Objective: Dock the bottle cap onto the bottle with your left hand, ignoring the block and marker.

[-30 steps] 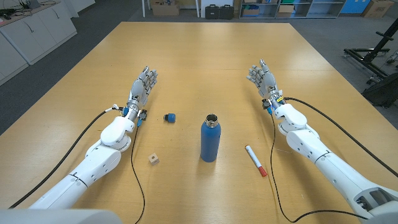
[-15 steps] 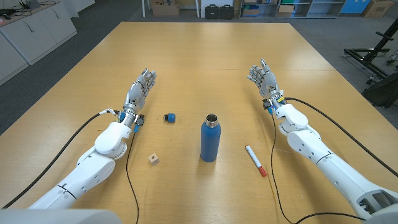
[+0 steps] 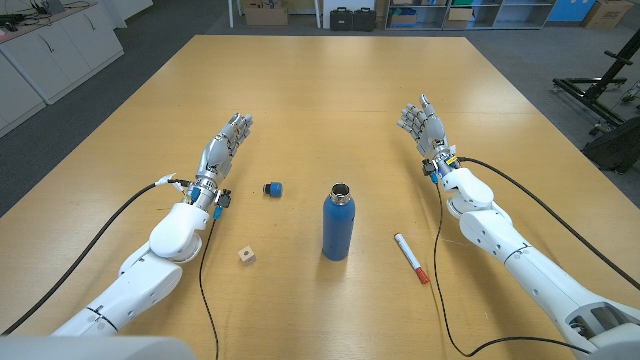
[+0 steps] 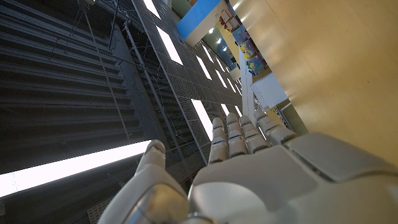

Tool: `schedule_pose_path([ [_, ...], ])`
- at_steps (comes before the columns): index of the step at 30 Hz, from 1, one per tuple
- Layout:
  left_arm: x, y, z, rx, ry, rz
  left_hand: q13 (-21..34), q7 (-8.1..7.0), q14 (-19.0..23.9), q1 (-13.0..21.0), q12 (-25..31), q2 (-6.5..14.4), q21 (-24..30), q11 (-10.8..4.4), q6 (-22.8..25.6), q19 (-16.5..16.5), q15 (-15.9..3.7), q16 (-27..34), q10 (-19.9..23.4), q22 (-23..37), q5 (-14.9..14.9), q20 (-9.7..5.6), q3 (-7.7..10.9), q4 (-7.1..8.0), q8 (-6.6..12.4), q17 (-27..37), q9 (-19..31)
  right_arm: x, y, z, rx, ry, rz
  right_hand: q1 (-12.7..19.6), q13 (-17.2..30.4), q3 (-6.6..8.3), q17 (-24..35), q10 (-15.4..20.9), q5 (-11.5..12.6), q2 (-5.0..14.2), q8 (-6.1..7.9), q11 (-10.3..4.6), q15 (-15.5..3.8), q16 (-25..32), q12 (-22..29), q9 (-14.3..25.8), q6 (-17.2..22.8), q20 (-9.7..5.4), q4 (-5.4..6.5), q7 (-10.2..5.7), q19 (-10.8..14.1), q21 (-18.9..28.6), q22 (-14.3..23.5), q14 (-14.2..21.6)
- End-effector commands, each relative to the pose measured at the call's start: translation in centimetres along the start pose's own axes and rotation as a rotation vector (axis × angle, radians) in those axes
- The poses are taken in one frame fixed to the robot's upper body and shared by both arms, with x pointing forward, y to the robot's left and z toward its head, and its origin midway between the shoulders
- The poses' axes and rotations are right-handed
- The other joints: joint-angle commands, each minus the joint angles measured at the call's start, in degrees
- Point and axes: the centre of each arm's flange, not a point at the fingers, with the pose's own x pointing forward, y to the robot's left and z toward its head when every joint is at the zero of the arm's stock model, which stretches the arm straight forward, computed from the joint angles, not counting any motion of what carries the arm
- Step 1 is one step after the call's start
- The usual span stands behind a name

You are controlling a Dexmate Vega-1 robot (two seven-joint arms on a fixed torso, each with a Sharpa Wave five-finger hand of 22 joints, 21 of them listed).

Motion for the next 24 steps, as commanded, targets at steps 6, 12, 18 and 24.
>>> schedule_pose_path([
  [6, -1.6, -0.3, 1.7, 0.243, -0.047, 0.048, 0.1, -0.76, 1.9, 0.8, 0.6, 1.1, 0.4, -1.19, 2.0, 1.6, -1.89, 0.5, 1.9, 0.1, 0.1, -1.41, 1.01, -0.68, 0.57, -0.1, 0.2, 0.3, 0.3, -0.3, 0.001, 0.008, 0.003, 0.3, 0.1, -0.01, 0.1, 0.4, 0.1, 0.15, 0.19, 0.19, 0.21, 0.2, 0.2, 0.2, 0.3, 0.15, -0.3, 1.39, 0.1, -0.2, 0.3, 0.2],
  [12, -1.9, -0.3, 1.9, 0.313, -0.102, 0.083, 0.1, -1.5, 5.1, 1.8, 1.3, 1.5, 0.9, -2.22, 5.2, 4.2, -3.15, 1.0, 5.2, 0.1, 0.0, -1.91, 1.71, -1.57, 1.39, -0.1, 0.2, 0.1, 0.5, -0.4, 0.003, 0.01, 0.001, 0.3, 0.1, -0.04, 0.0, 0.5, 0.1, 0.18, 0.15, 0.14, 0.19, 0.2, 0.2, 0.2, 0.3, 0.22, -0.32, 1.38, 0.1, -0.4, 0.3, 0.1],
  [18, -2.1, -0.2, 2.3, 0.403, -0.106, 0.1, 0.1, -1.79, 6.5, 2.6, 1.4, 1.7, 1.0, -2.52, 6.6, 5.3, -3.71, 1.2, 6.4, 0.1, 0.1, -1.49, 2.2, -2.14, 1.76, -0.2, 0.2, -0.2, 0.8, -0.4, 0.003, 0.011, -0.004, 0.3, 0.1, -0.07, 0.0, 0.5, 0.1, 0.2, 0.13, 0.2, 0.26, 0.2, 0.1, 0.2, 0.4, 0.29, -0.33, 1.29, 0.0, -0.5, 0.3, 0.2],
  [24, -2.6, -0.2, 2.5, 0.465, -0.108, 0.12, 0.1, -2.69, 8.3, 5.6, 1.7, 2.1, 0.8, -3.42, 8.5, 6.2, -4.38, 1.2, 8.6, 0.1, 0.6, -1.06, 3.64, -3.52, 2.42, -0.2, 0.3, -0.4, 1.1, -0.4, 0.002, 0.015, -0.002, 0.3, 0.1, -0.08, 0.0, 0.5, 0.1, 0.22, 0.13, 0.2, 0.34, 0.2, 0.1, 0.2, 0.4, 0.38, -0.34, 1.26, 0.0, -0.6, 0.3, 0.2],
])
